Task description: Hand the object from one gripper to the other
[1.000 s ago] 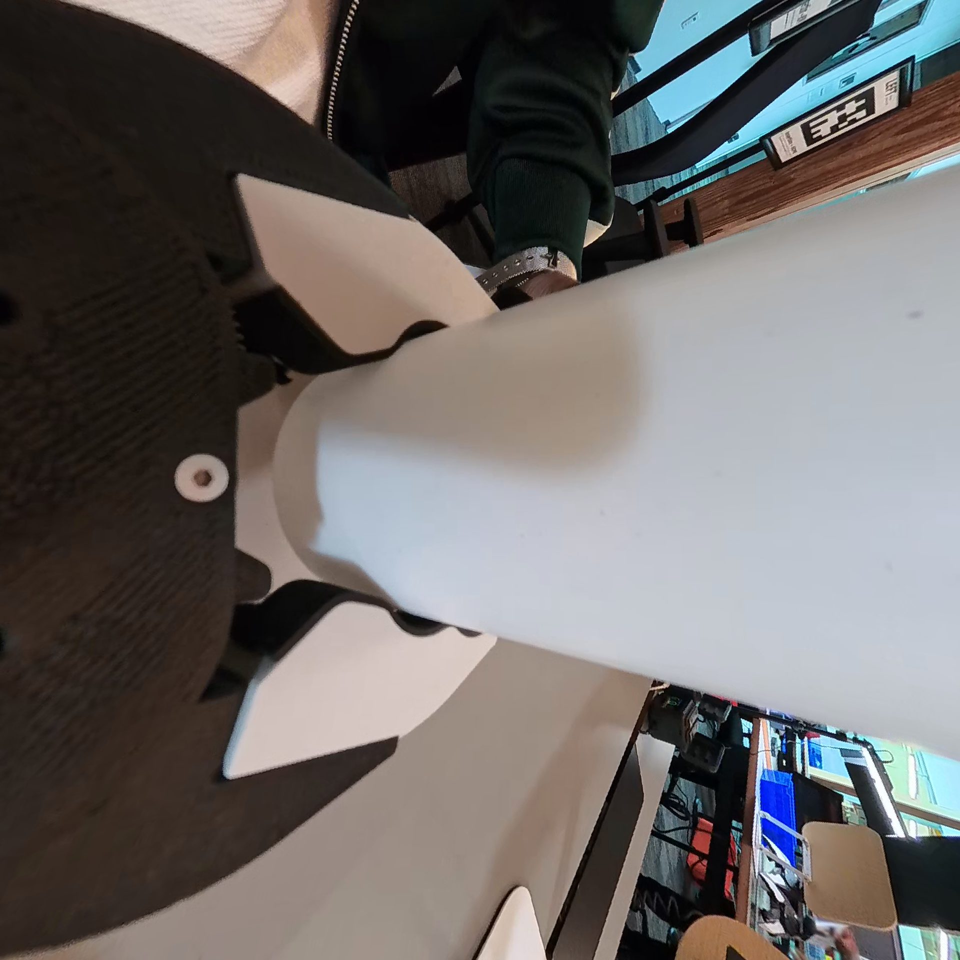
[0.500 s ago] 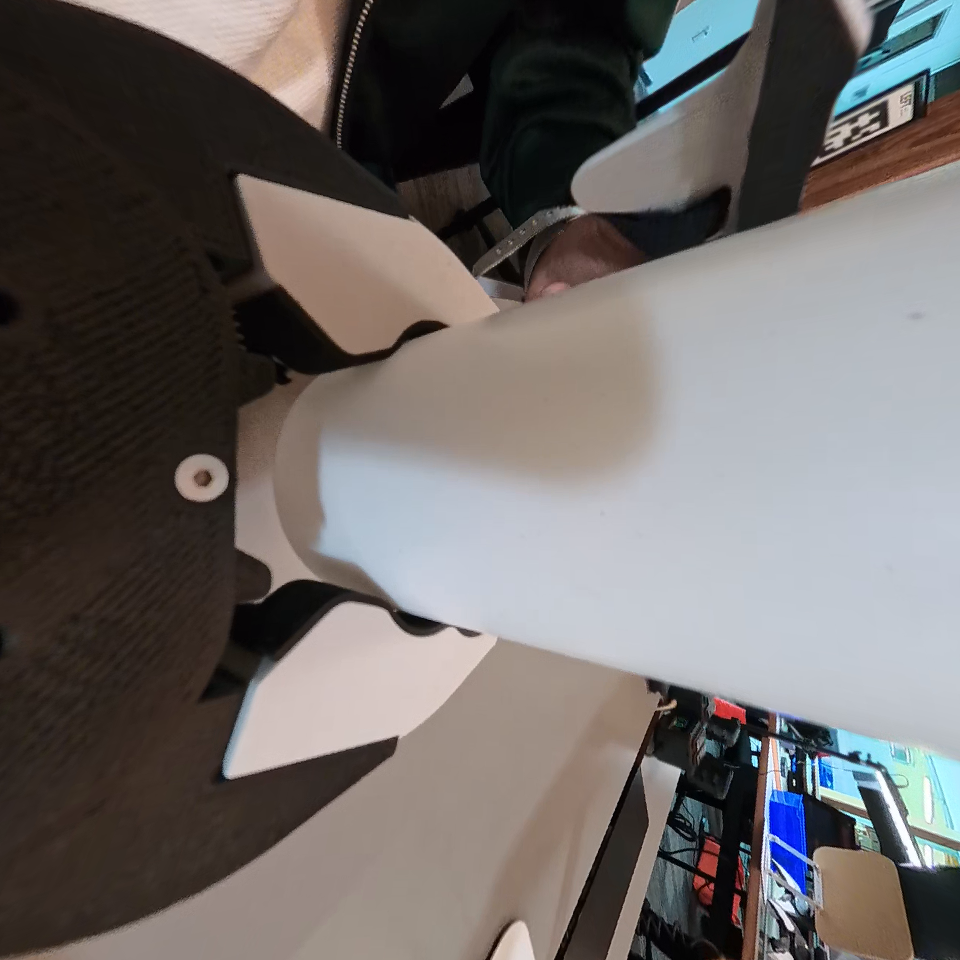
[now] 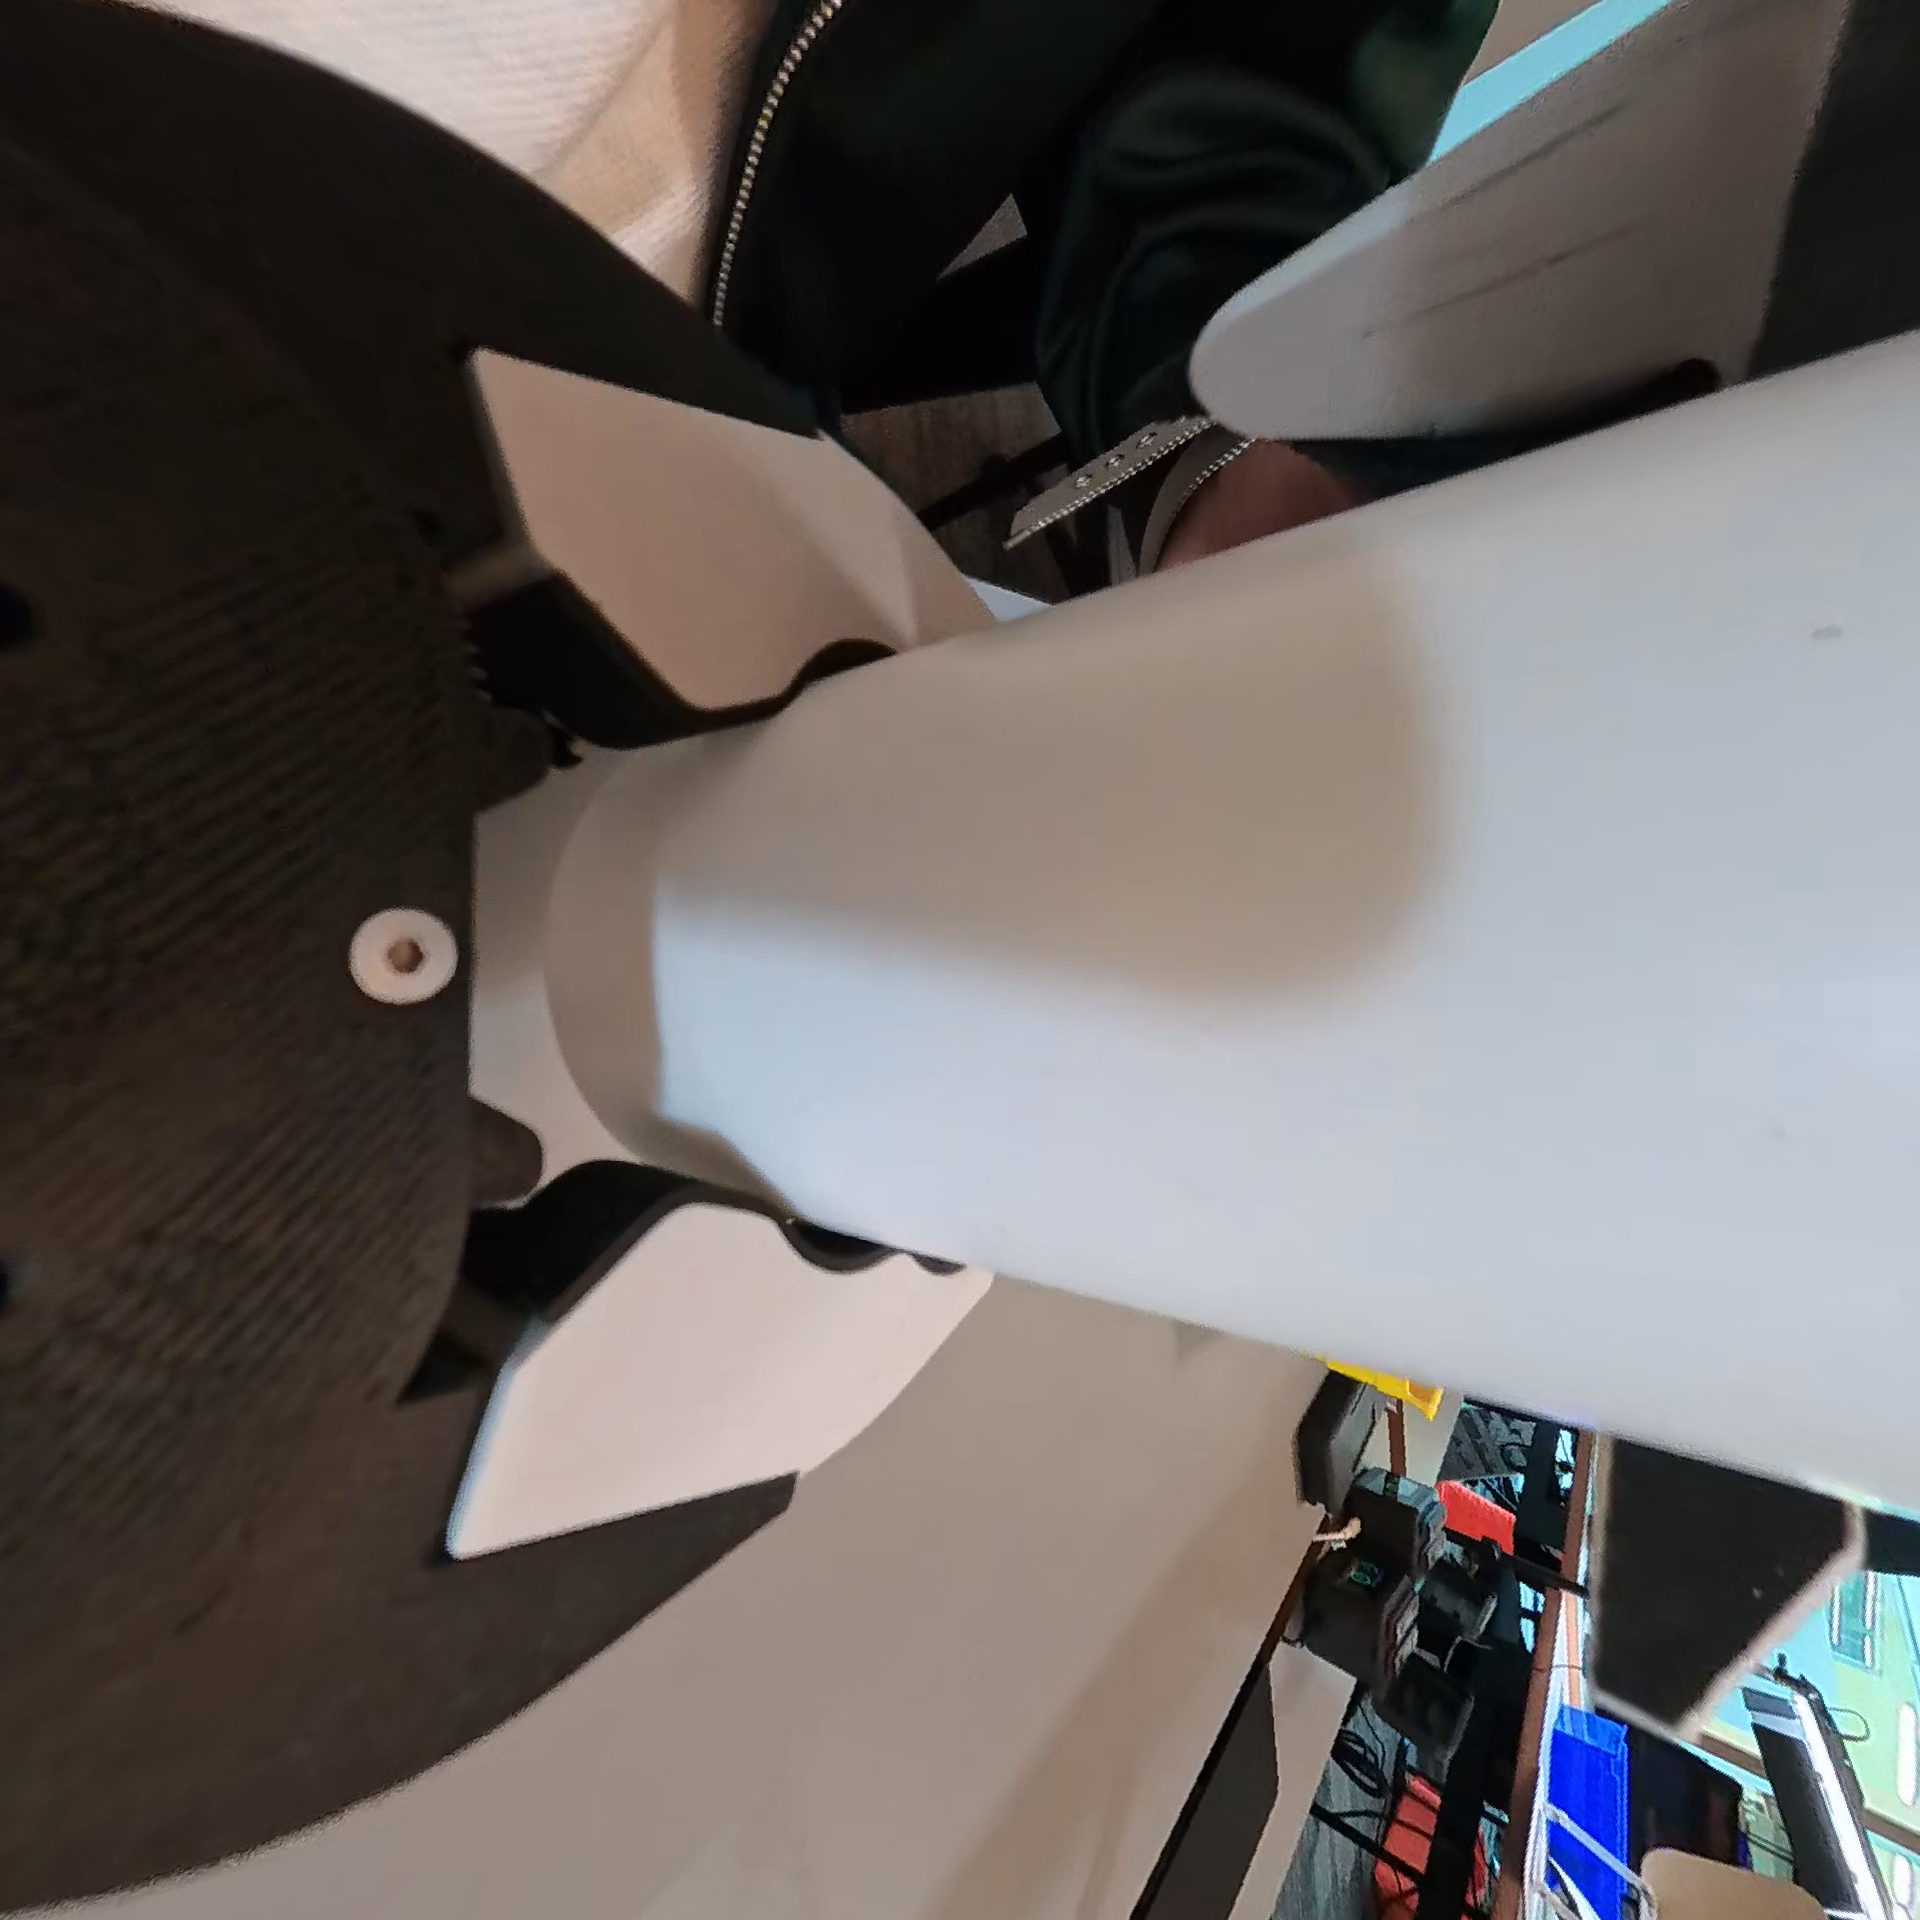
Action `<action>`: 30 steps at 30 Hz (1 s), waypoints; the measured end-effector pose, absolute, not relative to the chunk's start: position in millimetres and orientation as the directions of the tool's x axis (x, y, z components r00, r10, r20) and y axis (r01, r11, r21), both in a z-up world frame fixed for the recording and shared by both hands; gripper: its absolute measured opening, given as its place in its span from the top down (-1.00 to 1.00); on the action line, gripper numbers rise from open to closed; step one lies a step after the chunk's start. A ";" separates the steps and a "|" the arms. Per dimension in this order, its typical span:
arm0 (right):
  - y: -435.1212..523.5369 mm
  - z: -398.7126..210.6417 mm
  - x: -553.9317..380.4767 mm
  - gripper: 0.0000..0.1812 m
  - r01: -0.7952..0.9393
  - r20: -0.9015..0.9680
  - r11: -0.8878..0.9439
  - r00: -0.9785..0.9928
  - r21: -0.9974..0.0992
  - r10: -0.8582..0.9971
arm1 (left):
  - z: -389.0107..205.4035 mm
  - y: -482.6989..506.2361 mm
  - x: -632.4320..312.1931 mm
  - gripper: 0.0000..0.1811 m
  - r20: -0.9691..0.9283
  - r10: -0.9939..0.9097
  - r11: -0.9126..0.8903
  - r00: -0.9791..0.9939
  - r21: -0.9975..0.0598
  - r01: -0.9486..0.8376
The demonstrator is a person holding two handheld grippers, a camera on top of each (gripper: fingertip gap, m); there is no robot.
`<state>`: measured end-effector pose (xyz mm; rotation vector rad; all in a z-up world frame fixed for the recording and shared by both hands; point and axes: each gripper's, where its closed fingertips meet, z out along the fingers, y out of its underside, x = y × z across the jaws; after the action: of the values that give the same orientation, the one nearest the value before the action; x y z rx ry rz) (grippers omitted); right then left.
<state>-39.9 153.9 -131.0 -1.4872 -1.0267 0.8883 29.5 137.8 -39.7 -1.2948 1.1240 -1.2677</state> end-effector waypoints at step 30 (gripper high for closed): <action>148.3 -130.7 -51.9 -0.15 0.098 -0.045 -0.084 0.349 -0.992 0.936 | -41.7 141.4 32.2 -0.20 0.087 -0.986 -0.089 0.139 -0.996 -0.012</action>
<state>-51.9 148.3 -130.7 -1.4850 -0.9880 0.9334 32.2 141.4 -41.7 -1.3499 1.0757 -1.1599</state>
